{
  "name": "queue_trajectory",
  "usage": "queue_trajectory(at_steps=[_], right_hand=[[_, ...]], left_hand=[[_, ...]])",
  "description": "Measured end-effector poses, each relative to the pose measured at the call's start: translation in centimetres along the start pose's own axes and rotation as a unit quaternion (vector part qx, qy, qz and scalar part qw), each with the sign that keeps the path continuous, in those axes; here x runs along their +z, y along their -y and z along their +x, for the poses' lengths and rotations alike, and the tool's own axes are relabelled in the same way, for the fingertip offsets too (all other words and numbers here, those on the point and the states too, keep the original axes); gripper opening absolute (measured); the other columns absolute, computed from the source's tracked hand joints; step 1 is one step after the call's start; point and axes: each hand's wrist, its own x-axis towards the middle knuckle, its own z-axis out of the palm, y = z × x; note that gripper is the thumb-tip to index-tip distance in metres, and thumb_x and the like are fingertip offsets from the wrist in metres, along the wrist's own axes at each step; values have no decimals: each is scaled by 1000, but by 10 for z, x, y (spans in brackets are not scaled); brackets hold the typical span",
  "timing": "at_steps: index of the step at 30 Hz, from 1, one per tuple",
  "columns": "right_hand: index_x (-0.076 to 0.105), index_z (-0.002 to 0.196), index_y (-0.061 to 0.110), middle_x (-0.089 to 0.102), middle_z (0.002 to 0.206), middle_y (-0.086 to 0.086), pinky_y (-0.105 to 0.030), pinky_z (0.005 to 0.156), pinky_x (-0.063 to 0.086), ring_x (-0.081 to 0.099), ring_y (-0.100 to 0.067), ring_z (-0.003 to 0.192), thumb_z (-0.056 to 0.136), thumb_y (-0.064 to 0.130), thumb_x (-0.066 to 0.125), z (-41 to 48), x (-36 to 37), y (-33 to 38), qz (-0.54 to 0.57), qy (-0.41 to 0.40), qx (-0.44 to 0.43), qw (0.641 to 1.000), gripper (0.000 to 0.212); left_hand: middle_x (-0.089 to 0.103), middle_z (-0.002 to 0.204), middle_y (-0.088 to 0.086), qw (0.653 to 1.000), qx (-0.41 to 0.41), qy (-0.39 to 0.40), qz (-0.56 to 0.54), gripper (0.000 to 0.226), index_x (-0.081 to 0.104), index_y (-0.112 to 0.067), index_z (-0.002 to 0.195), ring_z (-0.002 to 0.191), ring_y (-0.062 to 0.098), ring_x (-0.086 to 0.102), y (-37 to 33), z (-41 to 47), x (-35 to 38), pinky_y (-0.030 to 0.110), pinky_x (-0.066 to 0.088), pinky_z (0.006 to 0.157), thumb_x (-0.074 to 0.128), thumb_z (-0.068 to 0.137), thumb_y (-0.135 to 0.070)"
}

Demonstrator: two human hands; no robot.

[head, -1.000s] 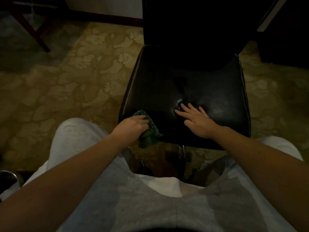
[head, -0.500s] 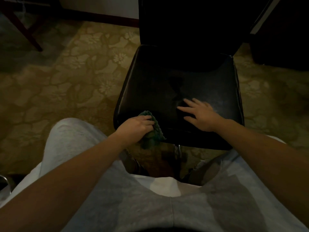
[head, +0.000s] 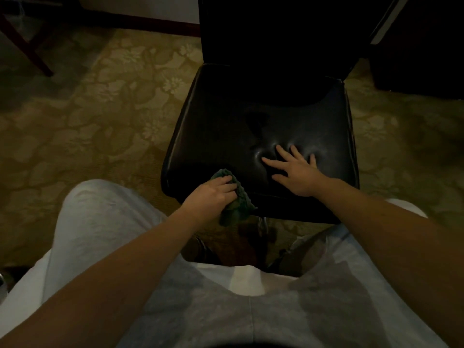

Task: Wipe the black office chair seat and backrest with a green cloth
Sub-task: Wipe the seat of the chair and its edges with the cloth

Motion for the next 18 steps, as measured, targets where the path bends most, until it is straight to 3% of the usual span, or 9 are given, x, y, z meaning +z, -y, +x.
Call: queue_trajectory(at_steps=[3, 8, 18], right_hand=[[13, 148, 57, -13, 164, 12, -66, 113, -8, -16, -26, 150, 104, 47, 35, 1, 1, -4, 7, 0, -8, 1000, 51], [14, 147, 58, -12, 164, 11, -66, 112, -8, -16, -26, 150, 103, 47, 36, 2, 5, 2, 23, -13, -5, 1000, 51], [13, 149, 56, -13, 164, 10, -67, 113, -7, -16, -28, 150, 104, 47, 35, 3, 9, 18, 29, -18, 15, 999, 51]], left_hand=[[60, 138, 9, 999, 34, -5, 7, 39, 68, -10, 122, 137, 30, 47, 15, -5, -9, 48, 45, 107, 74, 83, -8], [73, 112, 13, 998, 50, -35, 27, 42, 77, -7, 98, 114, 35, 66, 32, -22, -17, 48, 55, 89, 90, 59, 0], [70, 118, 13, 996, -22, -73, -40, 39, 75, -10, 106, 120, 34, 62, 4, -4, 0, 47, 47, 101, 83, 69, -1]])
